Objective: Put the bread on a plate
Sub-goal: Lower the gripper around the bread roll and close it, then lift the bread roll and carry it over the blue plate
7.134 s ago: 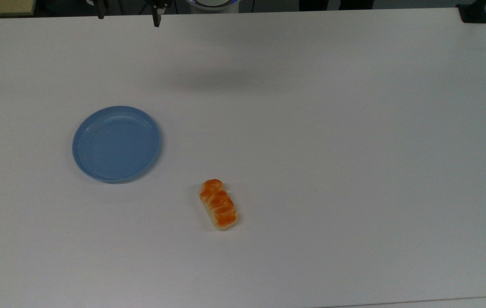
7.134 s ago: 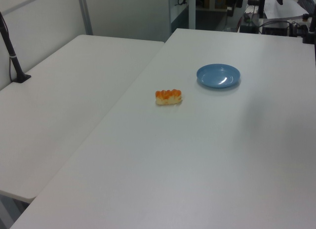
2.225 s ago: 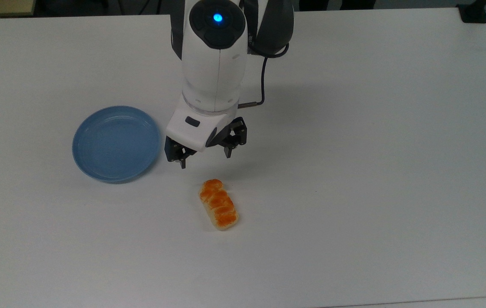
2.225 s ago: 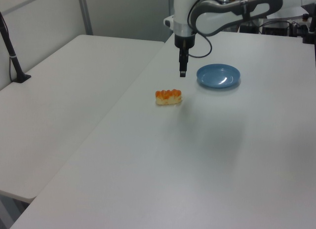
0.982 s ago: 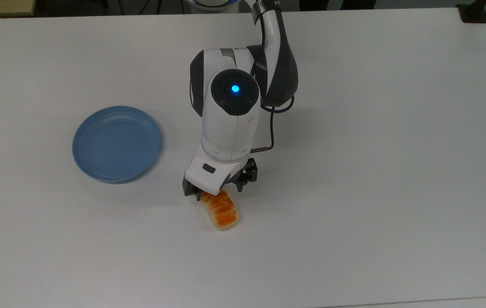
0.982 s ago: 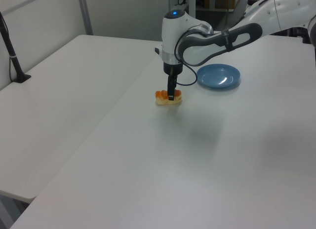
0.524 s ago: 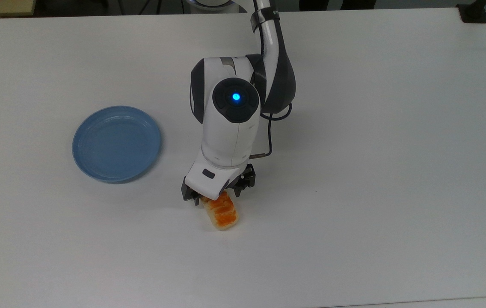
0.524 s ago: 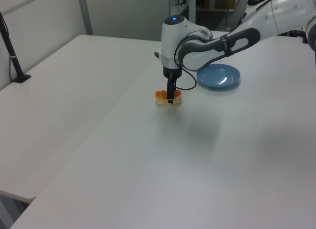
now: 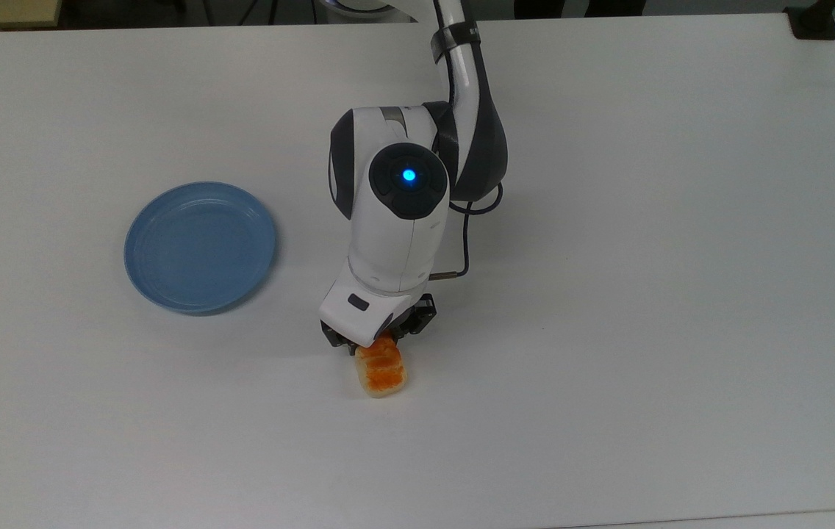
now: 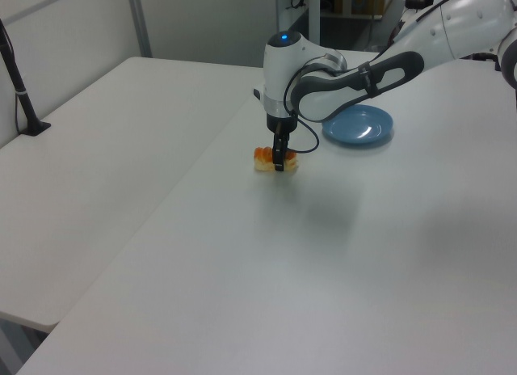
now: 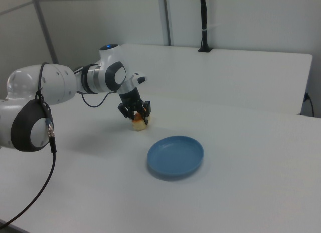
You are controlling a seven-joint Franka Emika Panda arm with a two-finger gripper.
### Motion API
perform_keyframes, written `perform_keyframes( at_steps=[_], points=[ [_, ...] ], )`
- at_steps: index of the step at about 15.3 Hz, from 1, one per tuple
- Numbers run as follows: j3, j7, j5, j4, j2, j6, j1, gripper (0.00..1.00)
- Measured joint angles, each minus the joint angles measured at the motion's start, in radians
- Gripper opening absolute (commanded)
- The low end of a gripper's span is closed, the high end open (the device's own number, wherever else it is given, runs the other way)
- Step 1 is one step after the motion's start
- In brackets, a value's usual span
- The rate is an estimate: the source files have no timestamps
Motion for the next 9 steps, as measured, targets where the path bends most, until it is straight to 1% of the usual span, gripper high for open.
perform_keyframes(
  at_steps=[3,5,7,9],
  points=[
    [0.000,0.010,0.000,0.009,-0.005,0.000,0.000,0.43],
    [0.000,0.019,0.000,0.009,-0.028,-0.006,-0.002,0.44],
    [0.000,0.027,0.009,0.003,-0.073,-0.030,-0.007,0.45],
    [0.000,0.037,0.031,-0.026,-0.142,-0.050,-0.019,0.45]
  ],
)
